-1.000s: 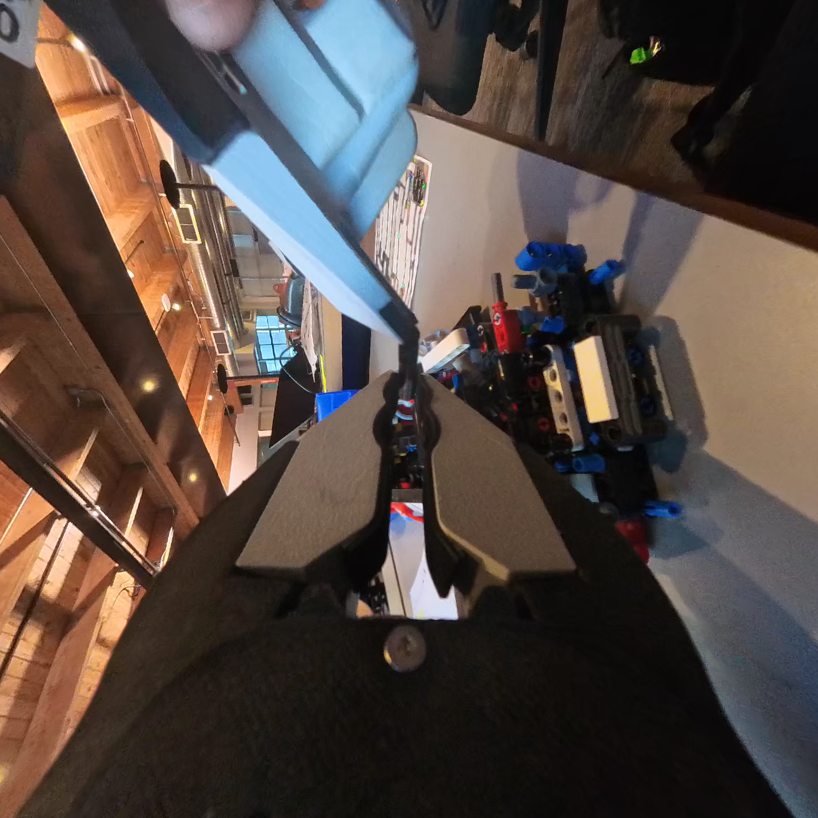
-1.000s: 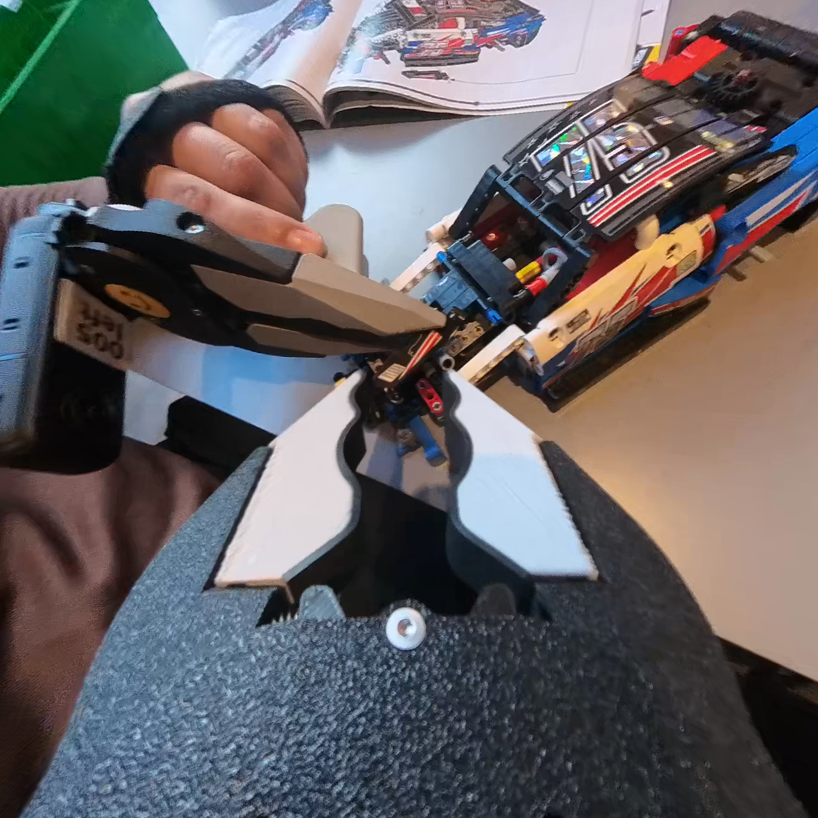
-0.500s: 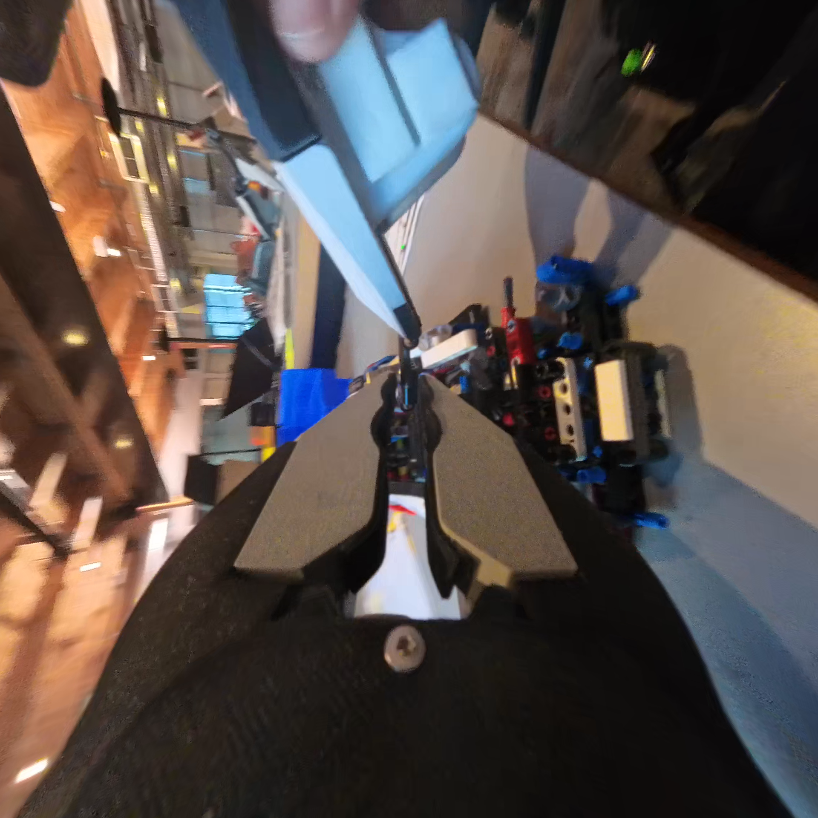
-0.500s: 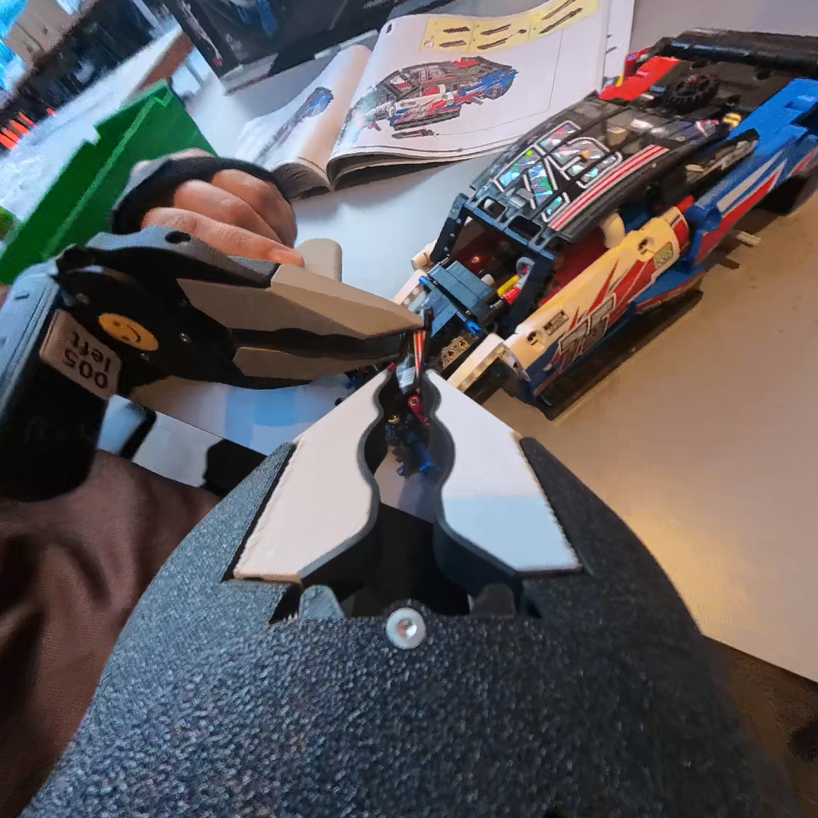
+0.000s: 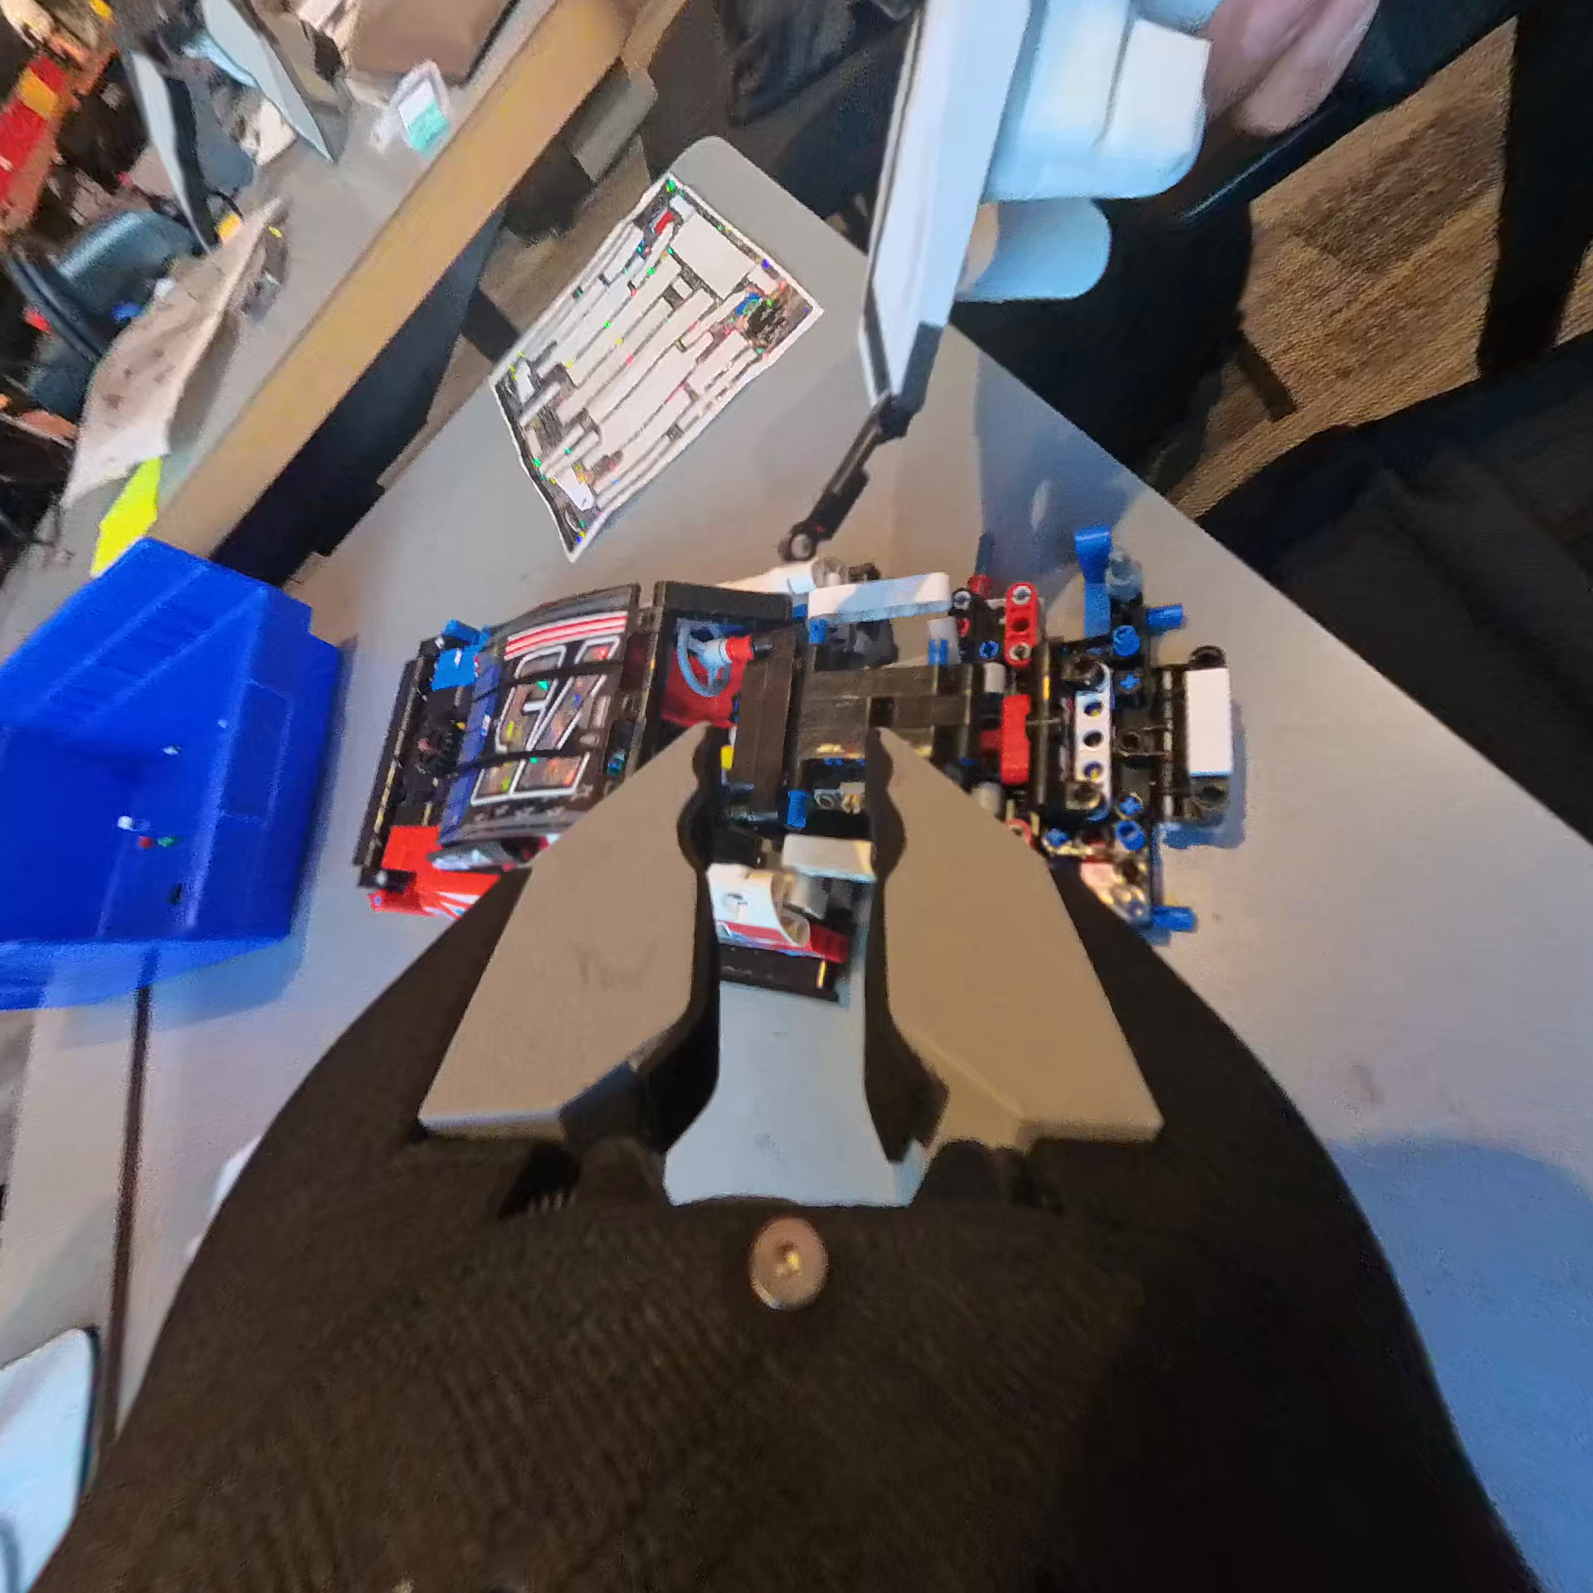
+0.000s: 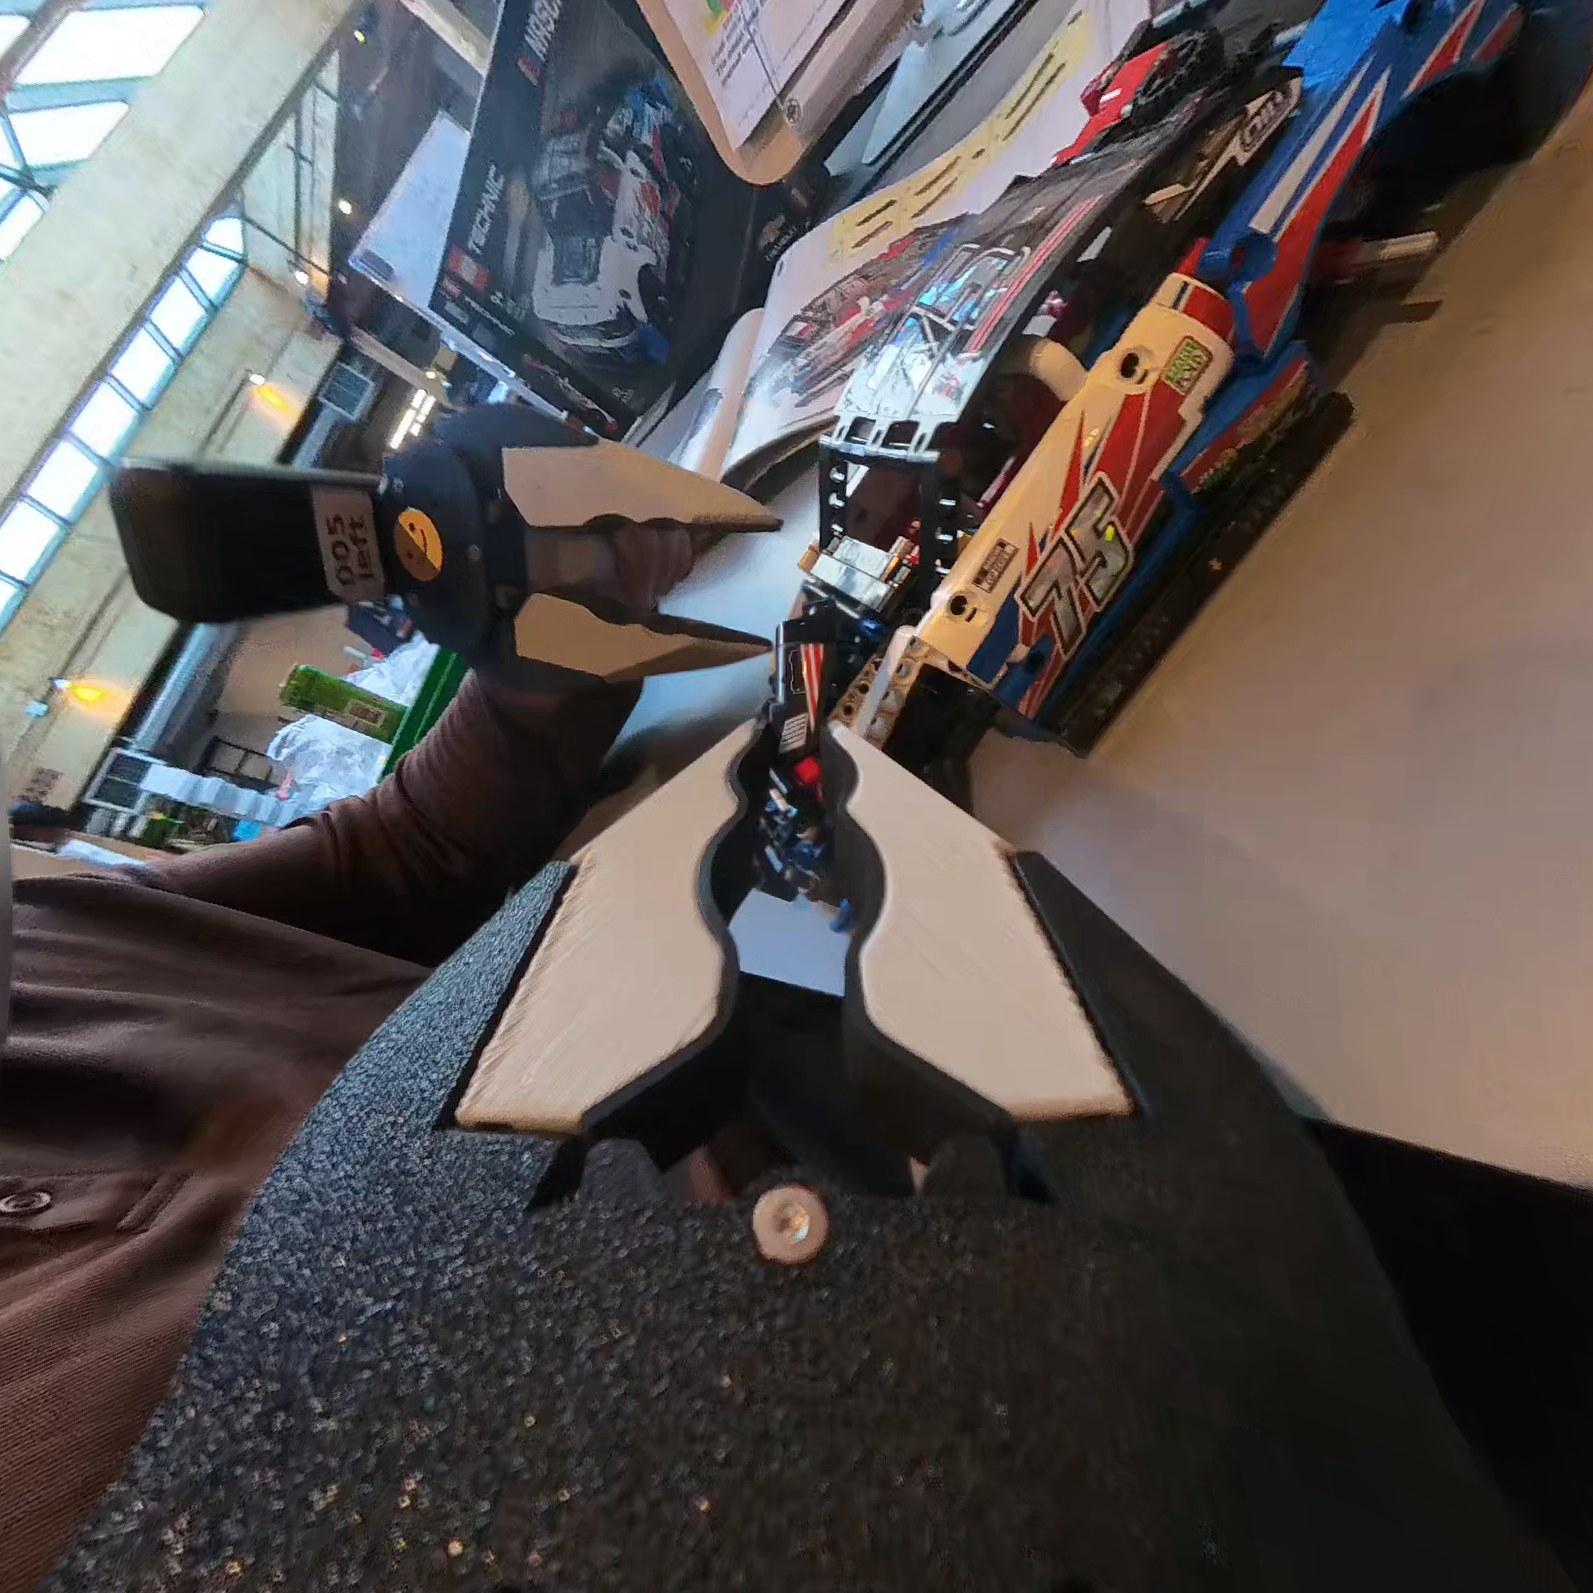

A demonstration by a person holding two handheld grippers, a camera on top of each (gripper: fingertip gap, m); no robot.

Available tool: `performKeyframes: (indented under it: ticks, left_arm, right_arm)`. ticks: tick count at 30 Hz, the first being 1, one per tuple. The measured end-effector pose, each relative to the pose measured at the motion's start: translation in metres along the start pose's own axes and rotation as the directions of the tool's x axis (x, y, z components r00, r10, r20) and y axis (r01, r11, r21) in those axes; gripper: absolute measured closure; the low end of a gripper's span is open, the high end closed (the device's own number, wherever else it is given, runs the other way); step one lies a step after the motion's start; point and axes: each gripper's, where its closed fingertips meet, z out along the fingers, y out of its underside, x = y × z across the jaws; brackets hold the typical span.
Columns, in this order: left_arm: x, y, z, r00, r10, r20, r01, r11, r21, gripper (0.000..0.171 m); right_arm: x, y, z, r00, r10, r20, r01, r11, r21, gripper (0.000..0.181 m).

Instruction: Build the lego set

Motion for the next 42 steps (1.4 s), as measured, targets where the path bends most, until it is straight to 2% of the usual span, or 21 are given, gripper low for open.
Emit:
performKeyframes:
  ticks: [4, 8, 17, 24, 29, 35, 39, 42]
  left_arm:
    - [0.010, 0.009, -0.008, 0.987, -0.085, -0.139, 0.080, 0.996, -0.036, 0.141]
    - [0.022, 0.021, -0.007, 0.955, -0.179, -0.238, 0.158, 0.982, -0.108, 0.132]
    - [0.031, 0.006, 0.003, 0.942, -0.228, -0.246, 0.216, 0.974, -0.075, 0.127]
    - [0.035, -0.011, 0.015, 0.952, -0.224, -0.208, 0.221, 0.974, -0.038, 0.130]
    - [0.027, -0.027, 0.012, 0.947, -0.244, -0.209, 0.250, 0.968, 0.005, 0.127]
    - [0.031, -0.025, 0.028, 0.956, -0.205, -0.208, 0.202, 0.979, -0.033, 0.126]
    - [0.033, -0.022, 0.033, 0.967, -0.158, -0.201, 0.152, 0.987, -0.046, 0.126]
    - [0.034, -0.022, 0.032, 0.967, -0.141, -0.212, 0.136, 0.990, -0.041, 0.127]
  right_arm:
    - [0.009, 0.001, -0.006, 0.992, -0.079, -0.098, 0.080, 0.997, 0.006, 0.171]
    - [0.011, -0.002, -0.009, 0.964, -0.184, -0.192, 0.189, 0.982, 0.007, 0.171]
    - [0.021, 0.006, -0.004, 0.884, -0.336, -0.324, 0.334, 0.940, -0.064, 0.171]
    - [0.029, 0.009, -0.029, 0.807, -0.435, -0.398, 0.403, 0.900, -0.167, 0.171]
    - [0.026, 0.005, -0.026, 0.823, -0.410, -0.394, 0.400, 0.910, -0.110, 0.171]
    - [0.031, 0.011, -0.019, 0.825, -0.376, -0.422, 0.366, 0.924, -0.109, 0.171]
    - [0.030, 0.015, -0.017, 0.818, -0.374, -0.437, 0.352, 0.926, -0.132, 0.169]
    - [0.029, 0.025, -0.010, 0.825, -0.393, -0.406, 0.334, 0.919, -0.212, 0.170]
